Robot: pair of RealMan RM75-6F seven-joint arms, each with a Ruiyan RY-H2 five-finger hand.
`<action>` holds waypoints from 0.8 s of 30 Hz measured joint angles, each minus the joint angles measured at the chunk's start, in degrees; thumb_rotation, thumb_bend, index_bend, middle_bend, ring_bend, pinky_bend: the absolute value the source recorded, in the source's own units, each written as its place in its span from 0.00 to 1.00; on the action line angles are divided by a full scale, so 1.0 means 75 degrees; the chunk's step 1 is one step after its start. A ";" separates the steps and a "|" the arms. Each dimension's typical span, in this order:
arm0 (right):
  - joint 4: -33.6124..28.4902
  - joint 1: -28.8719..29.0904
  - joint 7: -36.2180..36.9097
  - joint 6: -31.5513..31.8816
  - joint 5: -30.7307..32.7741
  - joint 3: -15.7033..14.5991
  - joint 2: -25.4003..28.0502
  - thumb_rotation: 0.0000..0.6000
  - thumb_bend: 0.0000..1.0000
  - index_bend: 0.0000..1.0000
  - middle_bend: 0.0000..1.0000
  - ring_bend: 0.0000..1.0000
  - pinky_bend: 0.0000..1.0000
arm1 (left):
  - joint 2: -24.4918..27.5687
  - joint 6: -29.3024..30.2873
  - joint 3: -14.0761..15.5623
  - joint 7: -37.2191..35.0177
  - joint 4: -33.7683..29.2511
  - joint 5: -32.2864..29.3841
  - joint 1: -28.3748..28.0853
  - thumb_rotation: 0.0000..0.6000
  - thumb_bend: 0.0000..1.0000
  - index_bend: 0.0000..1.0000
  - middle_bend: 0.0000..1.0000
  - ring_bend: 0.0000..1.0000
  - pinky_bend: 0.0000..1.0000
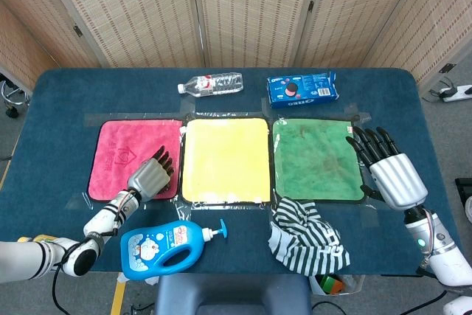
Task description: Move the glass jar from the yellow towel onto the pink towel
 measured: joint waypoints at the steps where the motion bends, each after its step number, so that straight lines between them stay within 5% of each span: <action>1: -0.0002 -0.0009 0.0012 0.0012 -0.0007 0.0000 0.0005 1.00 0.16 0.00 0.00 0.00 0.00 | 0.0058 0.0056 -0.0014 -0.0126 -0.0092 0.0095 0.0042 0.97 0.83 0.16 0.14 0.07 0.00; 10: 0.0053 -0.0087 0.0204 0.0108 -0.0087 -0.0006 0.0015 1.00 0.16 0.00 0.00 0.00 0.00 | 0.0289 0.0532 -0.0101 -0.1185 -0.0628 0.1224 0.0538 0.83 0.42 0.02 0.10 0.04 0.00; 24: 0.0105 -0.0166 0.0389 0.0179 -0.0137 0.0012 0.0054 1.00 0.16 0.00 0.00 0.00 0.00 | -0.0851 0.0956 -0.0522 -0.2108 0.0671 0.1852 0.1190 0.71 0.37 0.00 0.00 0.00 0.00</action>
